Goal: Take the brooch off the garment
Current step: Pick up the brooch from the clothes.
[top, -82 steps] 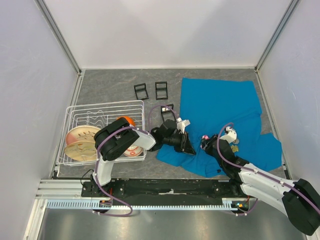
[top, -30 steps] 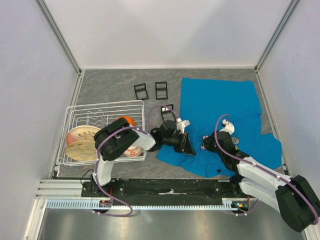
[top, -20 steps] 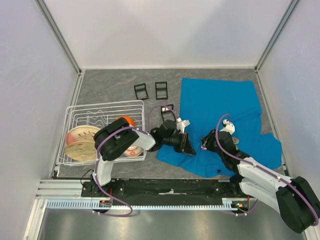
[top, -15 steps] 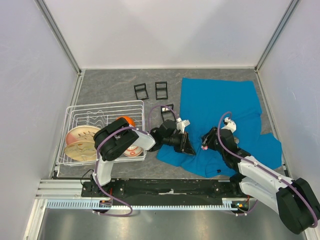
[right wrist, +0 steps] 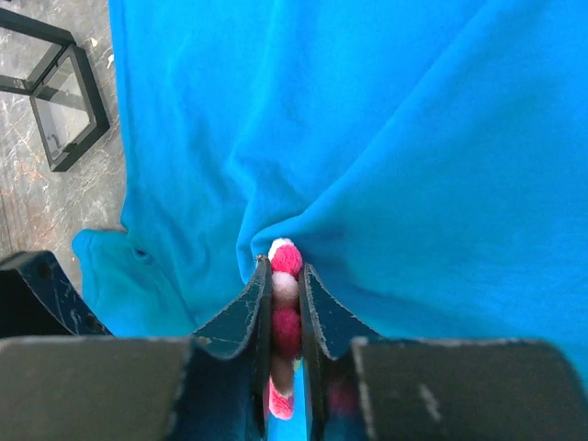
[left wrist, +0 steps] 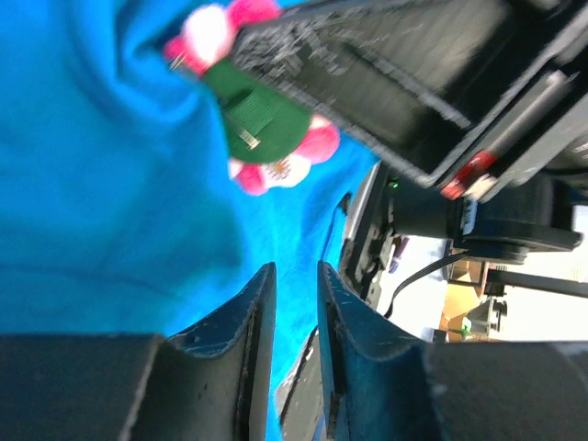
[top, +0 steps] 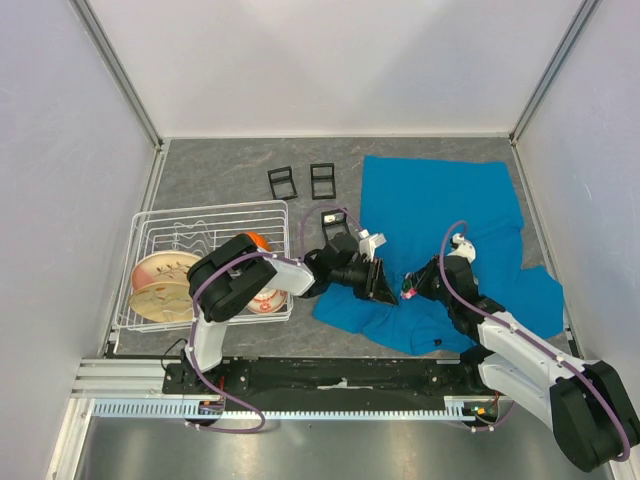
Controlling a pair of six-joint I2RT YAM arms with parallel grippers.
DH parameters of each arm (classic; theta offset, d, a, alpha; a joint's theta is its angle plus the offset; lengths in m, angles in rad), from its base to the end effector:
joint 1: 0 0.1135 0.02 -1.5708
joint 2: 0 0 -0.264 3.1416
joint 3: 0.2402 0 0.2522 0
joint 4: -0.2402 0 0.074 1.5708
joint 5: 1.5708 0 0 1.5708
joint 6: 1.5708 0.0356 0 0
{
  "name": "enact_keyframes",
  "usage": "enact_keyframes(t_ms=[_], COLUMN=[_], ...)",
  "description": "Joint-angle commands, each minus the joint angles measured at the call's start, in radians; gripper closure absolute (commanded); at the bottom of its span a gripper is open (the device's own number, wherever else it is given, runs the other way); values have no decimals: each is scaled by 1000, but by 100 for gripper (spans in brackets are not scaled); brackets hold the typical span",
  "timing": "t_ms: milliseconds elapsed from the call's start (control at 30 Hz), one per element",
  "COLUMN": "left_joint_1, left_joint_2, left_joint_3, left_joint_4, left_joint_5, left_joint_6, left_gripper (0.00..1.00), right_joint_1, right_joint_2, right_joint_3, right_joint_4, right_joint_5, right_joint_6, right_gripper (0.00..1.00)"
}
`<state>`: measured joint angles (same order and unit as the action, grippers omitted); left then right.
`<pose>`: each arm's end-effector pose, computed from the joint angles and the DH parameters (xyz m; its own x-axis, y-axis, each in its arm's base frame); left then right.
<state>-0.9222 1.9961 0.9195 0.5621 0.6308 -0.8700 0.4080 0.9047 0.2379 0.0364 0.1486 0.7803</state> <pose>0.2173 -0.3214 0.1162 -0.9206 0.1928 -0.3395 0.3878 0.3504 -0.8525 0.1624 0.0645 0.1523 -0.5834 0.5058 -0.6355 0.1798 0.8434 0.5063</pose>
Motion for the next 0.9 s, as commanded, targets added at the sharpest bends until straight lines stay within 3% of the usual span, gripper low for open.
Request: enact_keyframes(t_ms=[0, 133, 233, 500, 700, 867], left_joint_1=[5, 22, 49, 74, 79, 88], left_joint_2=[-52, -56, -37, 12, 73, 63], left_joint_3=[64, 85, 100, 170, 225, 211], left_joint_4=[24, 15, -10, -79, -74, -56], left_joint_5=[49, 27, 14, 12, 29, 15], left_joint_6=[-44, -86, -128, -118, -142, -143], left_gripper=[67, 66, 68, 69, 75, 71], right_joint_1=[-3, -5, -5, -5, -3, -3], right_joint_2=[2, -4, -23, -135, -98, -61], right_joint_3=[-28, -98, -156, -203, -227, -229], right_joint_4=[92, 226, 342, 416, 505, 546], right_joint_5=[-29, -49, -29, -29, -3, -4], right_joint_6=[-26, -18, 5, -36, -56, -70], right_gripper=[85, 100, 100, 100, 100, 100])
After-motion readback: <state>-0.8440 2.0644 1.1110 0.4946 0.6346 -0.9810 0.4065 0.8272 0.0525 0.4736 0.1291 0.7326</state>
